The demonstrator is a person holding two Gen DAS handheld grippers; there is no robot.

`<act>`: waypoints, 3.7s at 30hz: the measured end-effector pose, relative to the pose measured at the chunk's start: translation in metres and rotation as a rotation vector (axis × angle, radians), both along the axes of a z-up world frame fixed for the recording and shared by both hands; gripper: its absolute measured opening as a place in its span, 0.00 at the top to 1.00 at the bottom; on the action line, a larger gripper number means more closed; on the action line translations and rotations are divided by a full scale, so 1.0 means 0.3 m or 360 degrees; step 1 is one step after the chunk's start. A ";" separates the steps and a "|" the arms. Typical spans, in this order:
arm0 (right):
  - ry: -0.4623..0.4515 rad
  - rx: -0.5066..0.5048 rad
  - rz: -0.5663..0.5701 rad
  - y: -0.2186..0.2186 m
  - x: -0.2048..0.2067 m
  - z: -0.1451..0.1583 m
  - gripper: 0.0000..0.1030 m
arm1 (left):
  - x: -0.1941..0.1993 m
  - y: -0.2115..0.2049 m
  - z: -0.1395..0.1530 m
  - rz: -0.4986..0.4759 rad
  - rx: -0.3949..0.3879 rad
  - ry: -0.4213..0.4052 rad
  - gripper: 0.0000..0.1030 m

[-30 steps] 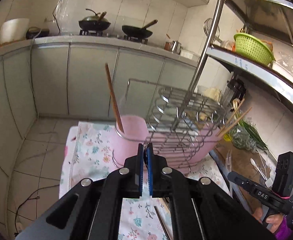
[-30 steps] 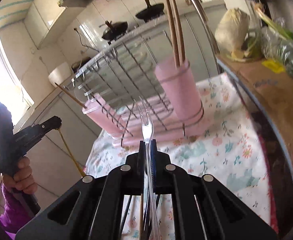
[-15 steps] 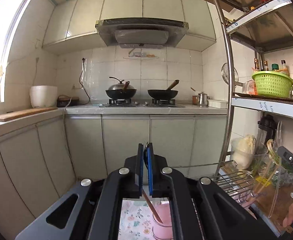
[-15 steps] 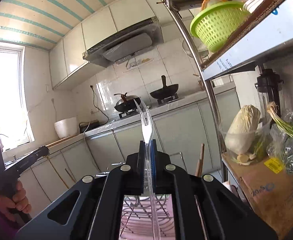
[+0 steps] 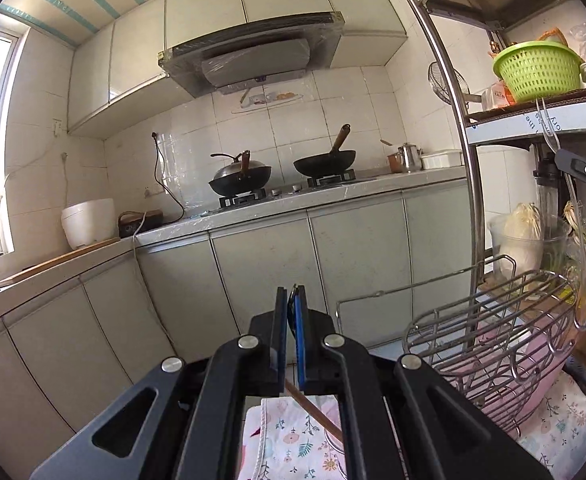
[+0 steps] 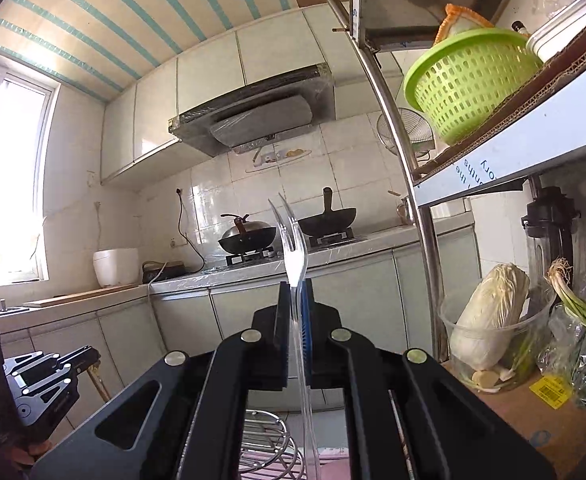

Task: Organize utensils
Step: 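Lift both utensils and carry them above the pink cup, then open both tools to drop the utensils into the pink cup, then move both tools back down to the remaining utensils on the cloth, then grasp a wooden chopstick with the left tool while the right tool grasps another chopstick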

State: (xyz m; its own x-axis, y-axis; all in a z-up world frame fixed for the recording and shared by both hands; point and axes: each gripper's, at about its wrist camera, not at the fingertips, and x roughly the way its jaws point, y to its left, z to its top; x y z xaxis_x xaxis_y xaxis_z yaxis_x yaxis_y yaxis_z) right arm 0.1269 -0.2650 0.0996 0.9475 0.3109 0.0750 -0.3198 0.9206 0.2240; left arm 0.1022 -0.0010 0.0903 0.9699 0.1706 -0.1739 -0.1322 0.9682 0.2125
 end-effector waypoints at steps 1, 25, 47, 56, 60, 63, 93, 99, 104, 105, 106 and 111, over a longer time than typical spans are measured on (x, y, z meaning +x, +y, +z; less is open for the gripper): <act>0.0003 -0.0011 -0.0008 0.001 0.012 -0.010 0.95 | 0.004 -0.001 -0.011 -0.0002 -0.0006 0.0007 0.97; 0.0330 -0.0341 -0.0019 0.096 0.016 -0.118 0.94 | 0.023 0.033 -0.106 -0.0099 -0.0222 0.0250 0.73; 0.0430 -0.0209 0.0048 -0.021 -0.175 0.050 0.63 | -0.163 0.088 -0.005 -0.0236 -0.0436 0.0213 0.60; 0.0935 -0.0275 0.0216 0.006 -0.252 -0.251 0.63 | -0.198 0.052 -0.179 -0.0422 -0.0583 0.0575 0.60; 0.1276 -0.0243 0.0267 0.004 -0.234 -0.443 0.63 | -0.152 0.014 -0.324 -0.0448 -0.0661 0.0845 0.60; 0.1496 -0.0182 0.0328 0.000 -0.235 -0.560 0.63 | -0.108 -0.011 -0.443 -0.0470 -0.0793 0.1088 0.67; 0.1943 -0.0186 0.0476 0.129 -0.148 -0.767 0.81 | 0.092 -0.149 -0.687 -0.0399 -0.1033 0.1622 0.94; 0.1932 -0.0362 0.0411 0.208 -0.122 -0.754 0.81 | 0.054 -0.105 -0.631 -0.0478 -0.1065 0.1532 0.95; 0.1880 -0.0562 0.0333 0.298 -0.119 -0.747 0.81 | 0.029 -0.059 -0.592 -0.0519 -0.1112 0.1474 0.94; 0.1863 -0.0594 0.0312 0.308 -0.121 -0.746 0.87 | 0.023 -0.048 -0.583 -0.0524 -0.1118 0.1461 0.95; 0.1844 -0.0621 0.0286 0.314 -0.123 -0.746 0.91 | 0.016 -0.038 -0.575 -0.0529 -0.1122 0.1447 0.95; 0.1828 -0.0505 0.0283 0.292 -0.138 -0.747 0.95 | -0.023 0.056 -0.534 -0.0543 -0.1148 0.1390 0.95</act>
State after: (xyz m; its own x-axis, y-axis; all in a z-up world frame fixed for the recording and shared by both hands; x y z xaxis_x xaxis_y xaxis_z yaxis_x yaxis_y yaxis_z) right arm 0.0856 -0.1775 -0.1245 0.3530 0.2959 -0.8876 -0.2103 0.9495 0.2329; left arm 0.0954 0.0159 -0.0699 0.4507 -0.4835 -0.7504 0.0754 0.8582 -0.5077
